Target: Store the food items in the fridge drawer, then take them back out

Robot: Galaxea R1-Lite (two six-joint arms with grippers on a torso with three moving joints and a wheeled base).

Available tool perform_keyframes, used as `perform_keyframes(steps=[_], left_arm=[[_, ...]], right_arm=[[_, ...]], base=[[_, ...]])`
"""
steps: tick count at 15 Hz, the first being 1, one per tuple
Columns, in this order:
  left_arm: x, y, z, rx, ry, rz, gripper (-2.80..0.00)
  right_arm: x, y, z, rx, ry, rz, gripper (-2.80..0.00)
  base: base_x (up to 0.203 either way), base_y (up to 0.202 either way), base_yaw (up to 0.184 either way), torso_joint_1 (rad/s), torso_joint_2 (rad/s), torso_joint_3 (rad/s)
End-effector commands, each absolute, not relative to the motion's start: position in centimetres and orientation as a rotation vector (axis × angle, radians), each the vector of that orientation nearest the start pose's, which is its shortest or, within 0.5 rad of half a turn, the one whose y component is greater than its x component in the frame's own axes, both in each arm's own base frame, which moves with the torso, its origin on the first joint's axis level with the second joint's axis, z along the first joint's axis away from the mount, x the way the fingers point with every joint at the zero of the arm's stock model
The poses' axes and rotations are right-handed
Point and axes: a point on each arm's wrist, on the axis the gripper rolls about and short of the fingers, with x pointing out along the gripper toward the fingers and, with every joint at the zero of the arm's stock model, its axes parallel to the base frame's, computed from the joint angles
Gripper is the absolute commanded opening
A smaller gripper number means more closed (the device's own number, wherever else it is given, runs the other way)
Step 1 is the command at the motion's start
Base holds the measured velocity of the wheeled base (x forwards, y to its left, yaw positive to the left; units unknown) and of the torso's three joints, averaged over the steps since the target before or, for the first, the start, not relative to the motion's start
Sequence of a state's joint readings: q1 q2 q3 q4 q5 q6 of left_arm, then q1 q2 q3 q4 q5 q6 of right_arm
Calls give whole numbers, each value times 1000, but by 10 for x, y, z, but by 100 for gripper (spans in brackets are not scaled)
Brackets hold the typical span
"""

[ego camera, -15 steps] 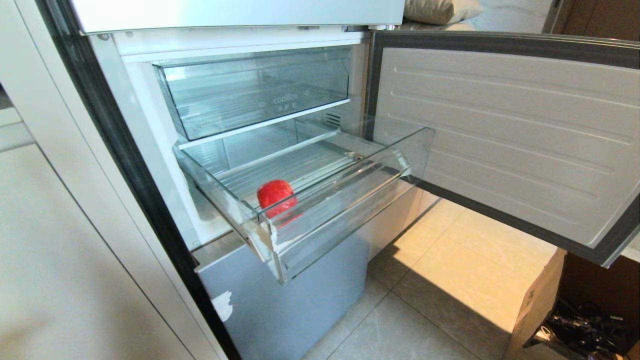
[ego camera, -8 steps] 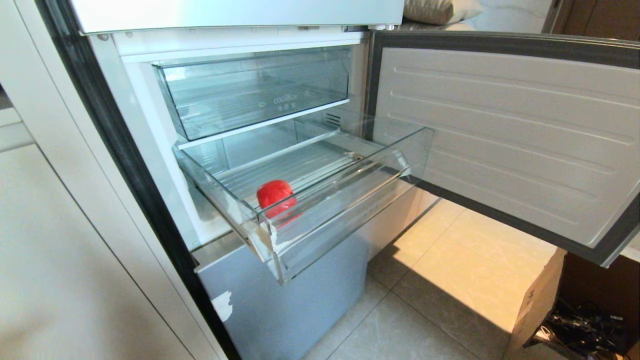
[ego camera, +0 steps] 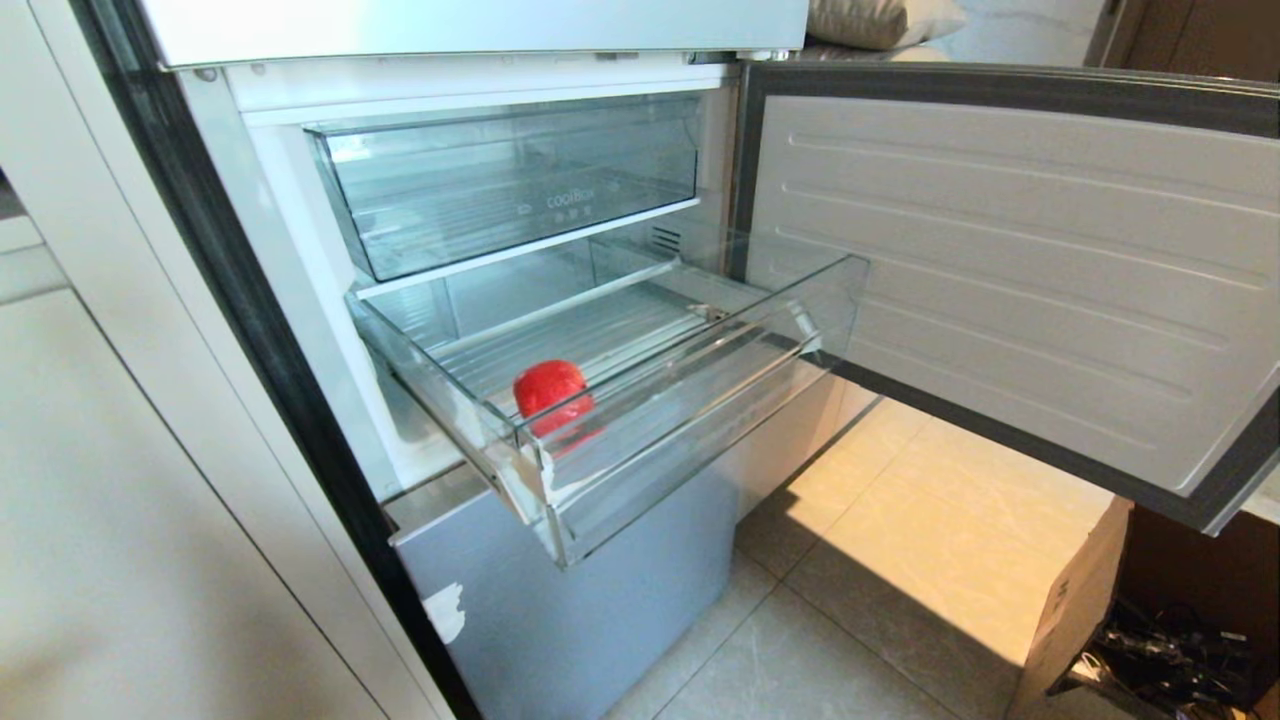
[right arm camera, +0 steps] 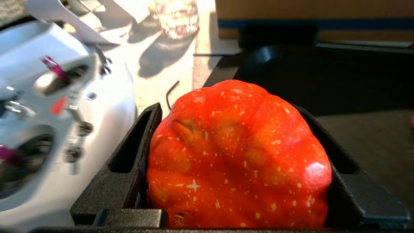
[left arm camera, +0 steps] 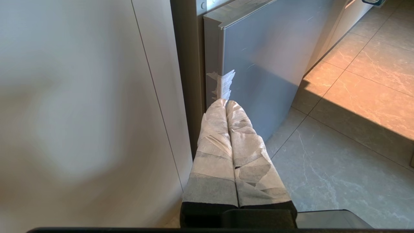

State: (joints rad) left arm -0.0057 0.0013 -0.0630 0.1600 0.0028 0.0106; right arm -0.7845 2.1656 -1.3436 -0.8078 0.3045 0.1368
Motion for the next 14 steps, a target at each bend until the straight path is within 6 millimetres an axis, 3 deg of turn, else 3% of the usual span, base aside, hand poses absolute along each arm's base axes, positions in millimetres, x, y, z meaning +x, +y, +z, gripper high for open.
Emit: perform_keyframes(steps=[1, 5, 9, 11, 14], left_arm=[[-28, 0, 76, 11, 100, -4, -280], [-28, 0, 76, 11, 100, -4, -280], [-28, 0, 76, 11, 99, -4, -280], [-28, 0, 76, 10, 100, -4, -280], [-28, 0, 76, 11, 99, -4, -280]], right_arm=[[299, -291, 208, 106, -83, -480, -280], [251, -255, 227, 116, -76, -527, -280], [222, -234, 241, 111, -92, -578, -280], [191, -206, 249, 105, -98, -594, -280], [132, -151, 244, 81, -92, -633, -280]], base=[[0, 0, 0, 0, 0, 0], [0, 0, 0, 0, 0, 0], [0, 0, 0, 0, 0, 0], [0, 0, 0, 0, 0, 0], [0, 0, 0, 0, 0, 0]])
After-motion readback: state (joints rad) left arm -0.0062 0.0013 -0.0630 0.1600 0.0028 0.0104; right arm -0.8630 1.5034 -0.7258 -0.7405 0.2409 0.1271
